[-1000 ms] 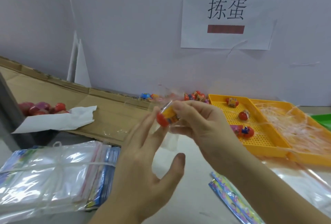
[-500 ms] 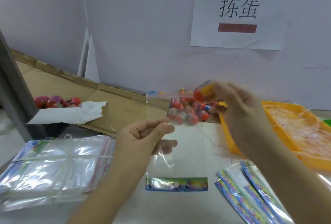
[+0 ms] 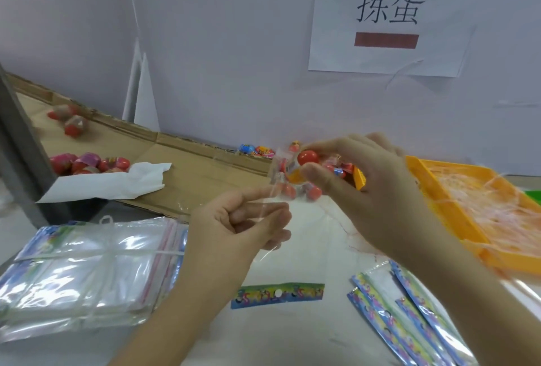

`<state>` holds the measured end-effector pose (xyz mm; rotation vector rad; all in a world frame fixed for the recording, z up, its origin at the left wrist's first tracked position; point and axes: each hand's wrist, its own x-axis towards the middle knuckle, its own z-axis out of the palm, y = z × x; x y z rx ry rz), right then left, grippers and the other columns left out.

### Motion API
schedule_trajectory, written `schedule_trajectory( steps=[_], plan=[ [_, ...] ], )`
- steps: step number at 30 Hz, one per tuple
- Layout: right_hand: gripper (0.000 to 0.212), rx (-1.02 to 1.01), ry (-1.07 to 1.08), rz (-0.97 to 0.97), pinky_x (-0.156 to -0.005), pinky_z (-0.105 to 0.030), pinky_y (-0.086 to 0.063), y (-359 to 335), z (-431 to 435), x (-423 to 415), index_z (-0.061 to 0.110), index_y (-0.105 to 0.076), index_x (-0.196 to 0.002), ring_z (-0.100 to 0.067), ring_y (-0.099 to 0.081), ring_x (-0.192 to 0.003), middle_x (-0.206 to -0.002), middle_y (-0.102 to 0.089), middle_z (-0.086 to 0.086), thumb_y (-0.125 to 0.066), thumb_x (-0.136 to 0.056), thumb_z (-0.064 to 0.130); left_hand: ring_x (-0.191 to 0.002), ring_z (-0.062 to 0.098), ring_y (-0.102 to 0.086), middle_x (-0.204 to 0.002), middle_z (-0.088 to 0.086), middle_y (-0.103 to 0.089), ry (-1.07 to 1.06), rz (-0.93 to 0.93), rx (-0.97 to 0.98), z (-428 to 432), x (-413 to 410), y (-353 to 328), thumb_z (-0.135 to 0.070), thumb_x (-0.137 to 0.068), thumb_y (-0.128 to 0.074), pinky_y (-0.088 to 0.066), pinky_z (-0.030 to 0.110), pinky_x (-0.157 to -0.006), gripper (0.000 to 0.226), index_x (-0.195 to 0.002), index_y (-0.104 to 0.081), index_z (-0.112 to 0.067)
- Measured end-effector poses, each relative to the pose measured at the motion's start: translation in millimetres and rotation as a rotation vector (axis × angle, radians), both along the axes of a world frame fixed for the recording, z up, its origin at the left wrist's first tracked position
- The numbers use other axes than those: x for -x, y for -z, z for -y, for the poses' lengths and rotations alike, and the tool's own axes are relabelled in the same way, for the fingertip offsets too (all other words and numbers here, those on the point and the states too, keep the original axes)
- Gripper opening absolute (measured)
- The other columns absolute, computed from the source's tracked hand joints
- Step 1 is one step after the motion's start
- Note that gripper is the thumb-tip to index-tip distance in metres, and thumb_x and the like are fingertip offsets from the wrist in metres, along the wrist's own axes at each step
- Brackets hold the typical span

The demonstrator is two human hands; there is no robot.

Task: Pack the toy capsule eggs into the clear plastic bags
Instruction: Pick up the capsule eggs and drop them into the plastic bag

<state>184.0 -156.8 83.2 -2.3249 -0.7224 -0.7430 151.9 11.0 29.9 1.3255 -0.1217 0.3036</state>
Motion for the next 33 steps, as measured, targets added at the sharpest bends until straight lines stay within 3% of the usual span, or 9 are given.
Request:
schedule_trajectory(
  steps=[4,7,10,12,15,19,23,28,33],
  plan=[
    [0.027,0.005,-0.039,-0.022,-0.083,-0.032,-0.024,4.0,-3.2,0.2,0.047,-0.058,-0.109,0.002,-0.044,-0.088,-0.078,-0.057,0.032,-0.052,-0.084,0.055,-0.062,0.024,-0.073,-0.082,0.002,-0.077,0.002,0.020,-0.047,1.5,-0.3,2.3,-0.036,-0.050,-0.081,-0.056,0.023,-0.055,0.034,-0.084,-0.078,-0.039],
    [0.017,-0.074,-0.122,-0.118,-0.087,-0.029,-0.025,5.8,-2.2,-2.3,0.050,-0.051,-0.099,0.007,-0.052,-0.085,-0.095,-0.063,0.033,-0.053,-0.084,0.058,-0.065,0.025,-0.074,-0.086,0.001,-0.078,-0.009,0.037,-0.075,-0.5,-2.0,3.5,-0.039,-0.054,-0.080,-0.057,0.023,-0.058,0.036,-0.090,-0.077,-0.035],
    [0.021,-0.032,-0.166,-0.142,-0.086,-0.032,-0.034,7.9,-0.2,-4.1,0.045,-0.058,-0.098,0.001,-0.052,-0.100,-0.098,-0.062,0.028,-0.049,-0.086,0.060,-0.073,0.023,-0.074,-0.093,-0.003,-0.078,0.009,0.081,-0.154,-1.6,-2.3,3.6,-0.036,-0.060,-0.079,-0.059,0.026,-0.064,0.044,-0.104,-0.074,-0.038],
    [0.026,0.015,-0.185,-0.157,-0.084,-0.032,-0.038,10.2,-0.8,-4.4,0.043,-0.060,-0.102,-0.001,-0.049,-0.104,-0.093,-0.062,0.027,-0.047,-0.086,0.058,-0.074,0.019,-0.072,-0.098,-0.007,-0.077,0.014,0.101,-0.207,-1.1,-2.1,3.6,-0.031,-0.064,-0.079,-0.060,0.029,-0.068,0.049,-0.110,-0.070,-0.042],
    [0.020,0.035,-0.179,-0.126,-0.084,-0.036,-0.040,12.9,-4.0,-5.6,0.047,-0.053,-0.100,0.000,-0.052,-0.101,-0.092,-0.061,0.028,-0.046,-0.087,0.060,-0.080,0.010,-0.073,-0.100,-0.009,-0.077,0.023,0.095,-0.209,-0.9,-2.3,5.7,-0.018,-0.065,-0.078,-0.057,0.020,-0.070,0.052,-0.110,-0.070,-0.042],
    [0.011,-0.243,-0.247,-0.162,-0.077,-0.031,-0.047,9.6,-4.0,-6.3,0.043,-0.053,-0.096,-0.001,-0.065,-0.085,-0.089,-0.067,0.021,-0.052,-0.088,0.051,-0.068,0.015,-0.074,-0.081,0.000,-0.078,-0.028,0.013,-0.130,-2.3,-4.8,6.8,0.002,-0.071,-0.076,-0.056,0.020,-0.057,0.049,-0.103,-0.070,-0.034],
    [0.014,-0.453,-0.431,-0.299,-0.069,-0.030,-0.056,8.2,-2.8,-7.1,0.032,-0.058,-0.102,-0.015,-0.068,-0.079,-0.087,-0.070,0.011,-0.058,-0.088,0.034,-0.063,0.015,-0.073,-0.073,0.002,-0.076,-0.053,-0.025,-0.080,-3.8,-3.3,1.6,-0.013,-0.058,-0.079,-0.054,0.020,-0.051,0.055,-0.107,-0.064,-0.033],
    [0.025,-0.472,-0.493,-0.410,-0.069,-0.023,-0.052,13.8,-5.8,-9.5,0.027,-0.057,-0.103,-0.018,-0.072,-0.079,-0.090,-0.069,0.007,-0.059,-0.082,0.040,-0.068,0.015,-0.074,-0.075,0.001,-0.076,-0.063,0.002,-0.098,-3.1,-1.2,-0.1,-0.014,-0.053,-0.080,-0.054,0.019,-0.052,0.071,-0.121,-0.063,-0.025],
    [0.026,-0.455,-0.523,-0.450,-0.068,-0.029,-0.057,15.0,-8.2,-5.2,0.024,-0.056,-0.105,-0.019,-0.072,-0.077,-0.092,-0.068,0.008,-0.057,-0.084,0.039,-0.072,0.025,-0.072,-0.080,-0.002,-0.077,-0.084,0.023,-0.152,-3.7,-0.4,0.8,-0.022,-0.050,-0.082,-0.054,0.018,-0.053,0.079,-0.127,-0.062,-0.023]
  ],
)
